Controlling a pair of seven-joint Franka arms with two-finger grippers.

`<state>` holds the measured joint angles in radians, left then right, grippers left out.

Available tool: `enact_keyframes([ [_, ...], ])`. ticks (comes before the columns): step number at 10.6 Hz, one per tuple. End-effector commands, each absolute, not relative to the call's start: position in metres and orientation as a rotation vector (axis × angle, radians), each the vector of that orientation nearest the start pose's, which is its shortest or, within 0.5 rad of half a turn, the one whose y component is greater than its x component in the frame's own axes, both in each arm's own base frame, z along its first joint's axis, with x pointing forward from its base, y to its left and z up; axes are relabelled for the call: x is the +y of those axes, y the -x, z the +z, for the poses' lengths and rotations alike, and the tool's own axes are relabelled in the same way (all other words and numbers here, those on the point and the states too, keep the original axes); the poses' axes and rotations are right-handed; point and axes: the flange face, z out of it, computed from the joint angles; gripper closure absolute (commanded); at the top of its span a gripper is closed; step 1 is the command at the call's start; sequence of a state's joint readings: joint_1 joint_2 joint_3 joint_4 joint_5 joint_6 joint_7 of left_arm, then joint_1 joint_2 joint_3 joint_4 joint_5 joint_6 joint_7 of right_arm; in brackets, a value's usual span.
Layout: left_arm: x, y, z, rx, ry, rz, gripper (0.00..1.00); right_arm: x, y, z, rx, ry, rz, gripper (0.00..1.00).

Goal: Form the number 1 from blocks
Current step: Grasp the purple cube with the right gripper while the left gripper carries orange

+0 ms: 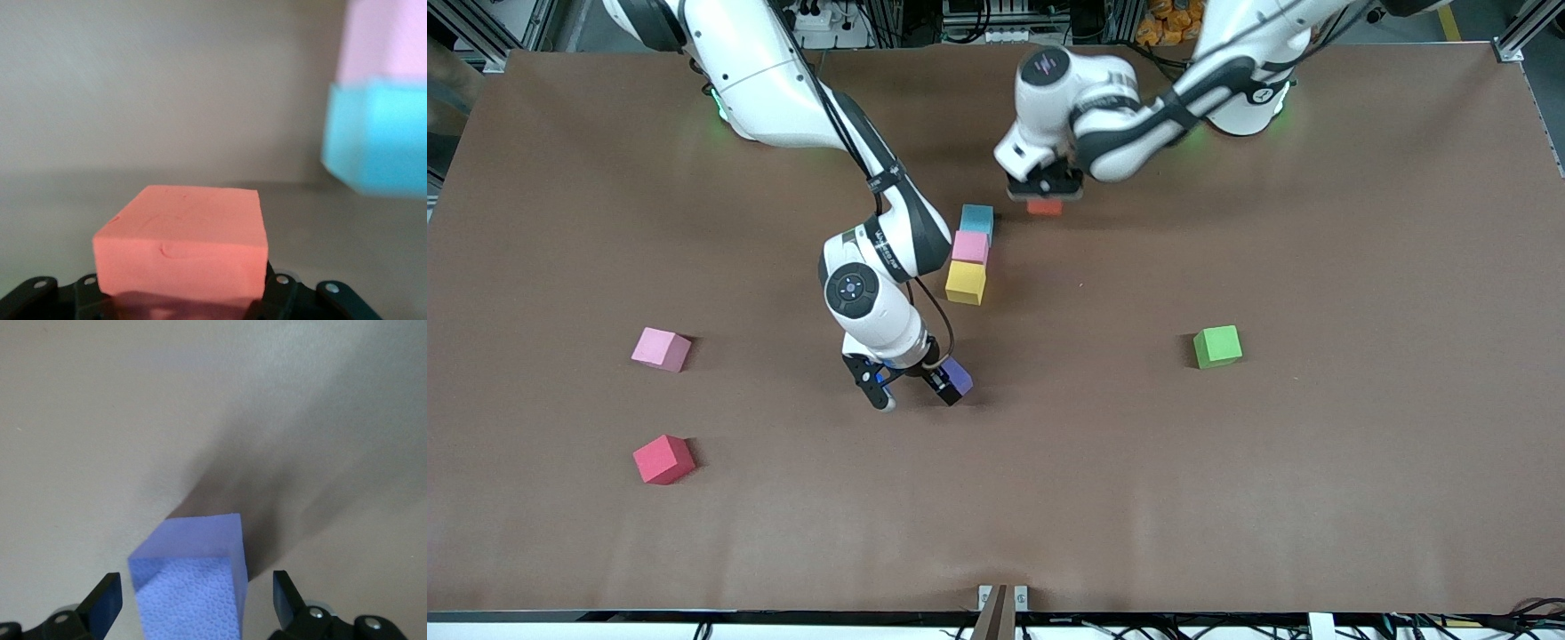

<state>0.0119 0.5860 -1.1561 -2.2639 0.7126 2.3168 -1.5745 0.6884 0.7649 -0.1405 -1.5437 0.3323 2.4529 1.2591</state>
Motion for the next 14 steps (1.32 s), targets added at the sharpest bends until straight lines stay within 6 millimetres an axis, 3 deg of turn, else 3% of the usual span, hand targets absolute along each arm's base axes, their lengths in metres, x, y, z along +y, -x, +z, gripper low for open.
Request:
enact_keyframes([
  [1,-0.517,-0.186,0.238,0.078,3.102,0.125,1.00,0.396,-0.606,0.210,1.226,2.668,0.019,0.00],
  [2,-0.535,-0.178,0.235,0.081,3.099,0.120,1.00,0.396,-0.606,0.209,1.208,2.678,0.017,0.05],
  [4,-0.561,-0.184,0.210,0.045,3.071,0.084,1.00,0.395,-0.606,0.207,1.136,2.715,0.016,0.39],
  [5,-0.572,-0.189,0.199,0.028,3.067,0.073,1.00,0.395,-0.604,0.206,1.031,2.763,0.015,0.45],
  [8,-0.585,-0.201,0.194,0.017,3.077,0.053,1.00,0.402,-0.594,0.210,0.698,2.889,0.048,0.46],
  [12,-0.587,-0.200,0.191,0.029,3.077,0.062,1.00,0.395,-0.578,0.215,0.577,2.939,0.112,0.46],
  [14,-0.589,-0.202,0.193,0.027,3.082,0.059,1.00,0.372,-0.584,0.230,0.602,2.915,0.121,0.45],
])
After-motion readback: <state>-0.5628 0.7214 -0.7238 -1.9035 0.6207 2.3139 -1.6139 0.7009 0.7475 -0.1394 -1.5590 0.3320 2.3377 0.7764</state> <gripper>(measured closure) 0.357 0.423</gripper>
